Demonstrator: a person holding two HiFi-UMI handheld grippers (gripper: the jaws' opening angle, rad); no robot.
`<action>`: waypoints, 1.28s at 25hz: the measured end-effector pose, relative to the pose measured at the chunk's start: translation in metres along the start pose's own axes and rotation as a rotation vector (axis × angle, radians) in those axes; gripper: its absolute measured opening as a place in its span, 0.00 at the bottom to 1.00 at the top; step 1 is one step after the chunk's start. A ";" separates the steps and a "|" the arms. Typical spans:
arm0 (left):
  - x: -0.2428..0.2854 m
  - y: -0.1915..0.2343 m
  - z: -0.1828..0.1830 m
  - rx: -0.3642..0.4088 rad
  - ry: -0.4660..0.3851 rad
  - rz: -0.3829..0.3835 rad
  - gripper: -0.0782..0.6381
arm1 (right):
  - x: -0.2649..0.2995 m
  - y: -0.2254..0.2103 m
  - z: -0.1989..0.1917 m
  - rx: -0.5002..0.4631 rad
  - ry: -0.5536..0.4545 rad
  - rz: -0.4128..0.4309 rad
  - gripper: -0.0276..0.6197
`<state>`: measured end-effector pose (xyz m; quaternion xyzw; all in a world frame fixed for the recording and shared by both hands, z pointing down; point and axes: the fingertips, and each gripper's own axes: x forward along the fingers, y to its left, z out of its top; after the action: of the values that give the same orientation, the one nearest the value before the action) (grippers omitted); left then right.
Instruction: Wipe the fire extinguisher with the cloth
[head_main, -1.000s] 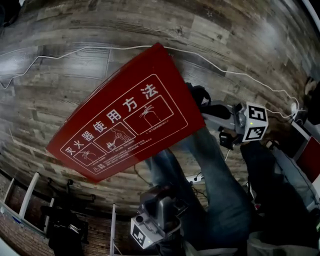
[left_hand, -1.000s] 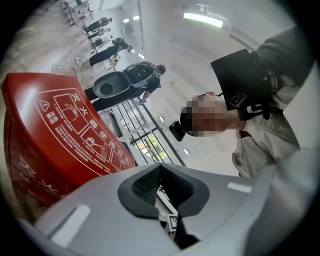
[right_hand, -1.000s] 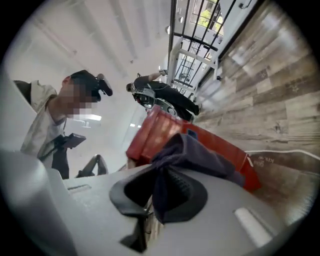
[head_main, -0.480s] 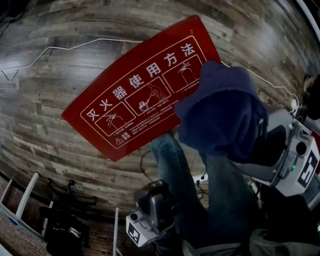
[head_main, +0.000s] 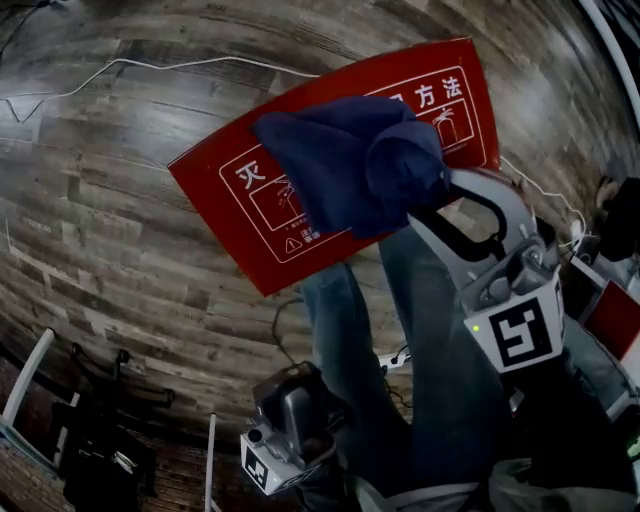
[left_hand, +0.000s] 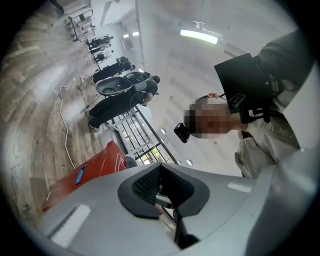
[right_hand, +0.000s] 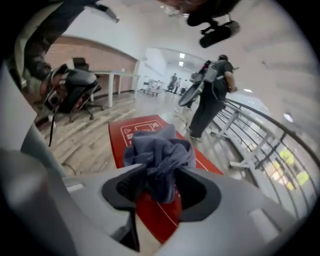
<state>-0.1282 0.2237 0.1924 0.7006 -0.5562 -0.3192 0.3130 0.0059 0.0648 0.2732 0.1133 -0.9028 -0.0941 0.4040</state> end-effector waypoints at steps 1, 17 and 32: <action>-0.003 0.003 0.001 0.001 -0.002 0.007 0.12 | -0.005 -0.004 -0.001 0.063 -0.004 -0.010 0.35; 0.023 0.055 -0.009 0.191 0.195 0.197 0.12 | 0.038 -0.035 0.024 -0.052 -0.040 -0.104 0.22; 0.074 0.087 0.003 0.346 0.324 0.236 0.12 | 0.076 0.065 0.102 -0.048 -0.165 0.195 0.19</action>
<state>-0.1679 0.1352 0.2518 0.7161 -0.6228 -0.0644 0.3086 -0.1285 0.1138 0.2775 0.0073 -0.9371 -0.0850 0.3383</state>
